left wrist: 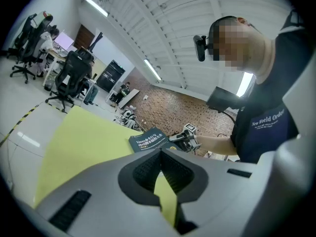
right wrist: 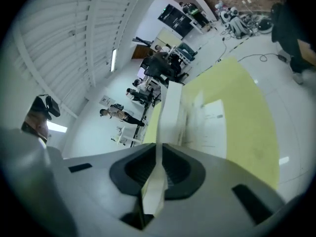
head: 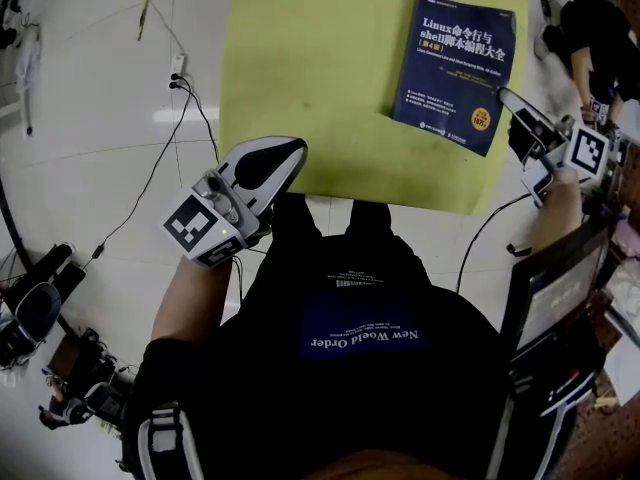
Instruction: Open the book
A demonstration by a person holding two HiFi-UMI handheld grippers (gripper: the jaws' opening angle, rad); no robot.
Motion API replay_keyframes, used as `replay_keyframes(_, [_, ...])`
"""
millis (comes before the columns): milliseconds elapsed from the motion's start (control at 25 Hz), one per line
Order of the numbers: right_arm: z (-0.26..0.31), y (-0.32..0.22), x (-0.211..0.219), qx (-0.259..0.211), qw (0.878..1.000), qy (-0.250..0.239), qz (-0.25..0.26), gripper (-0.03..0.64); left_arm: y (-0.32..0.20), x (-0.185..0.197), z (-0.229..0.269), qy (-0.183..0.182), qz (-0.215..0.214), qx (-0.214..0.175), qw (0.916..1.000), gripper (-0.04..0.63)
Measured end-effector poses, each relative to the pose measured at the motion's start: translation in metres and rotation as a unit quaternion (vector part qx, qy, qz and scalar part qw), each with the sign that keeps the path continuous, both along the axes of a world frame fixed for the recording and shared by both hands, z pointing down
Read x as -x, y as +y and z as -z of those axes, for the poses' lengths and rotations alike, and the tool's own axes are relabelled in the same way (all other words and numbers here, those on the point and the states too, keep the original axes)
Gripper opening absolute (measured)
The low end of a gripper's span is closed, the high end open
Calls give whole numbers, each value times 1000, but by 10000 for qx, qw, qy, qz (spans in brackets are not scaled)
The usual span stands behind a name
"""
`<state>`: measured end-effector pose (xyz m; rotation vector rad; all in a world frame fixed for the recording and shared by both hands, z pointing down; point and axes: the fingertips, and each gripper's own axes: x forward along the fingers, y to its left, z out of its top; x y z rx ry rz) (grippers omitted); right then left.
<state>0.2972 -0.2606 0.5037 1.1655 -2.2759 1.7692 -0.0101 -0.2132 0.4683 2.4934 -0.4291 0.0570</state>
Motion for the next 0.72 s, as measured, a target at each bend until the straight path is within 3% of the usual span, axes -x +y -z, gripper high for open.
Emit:
replay_keyframes(320, [55, -30, 79, -487, 9970, -123, 596, 28, 6, 16, 11, 101, 208, -70, 9997, 2])
replay_keyframes(600, [61, -58, 145, -731, 9915, -227, 1049, 20, 12, 37, 13, 133, 458, -108, 9988, 2])
replay_keyframes(720, [55, -76, 190, -726, 9884, -228, 1314, -5, 5, 63, 13, 165, 590, -89, 9981, 2])
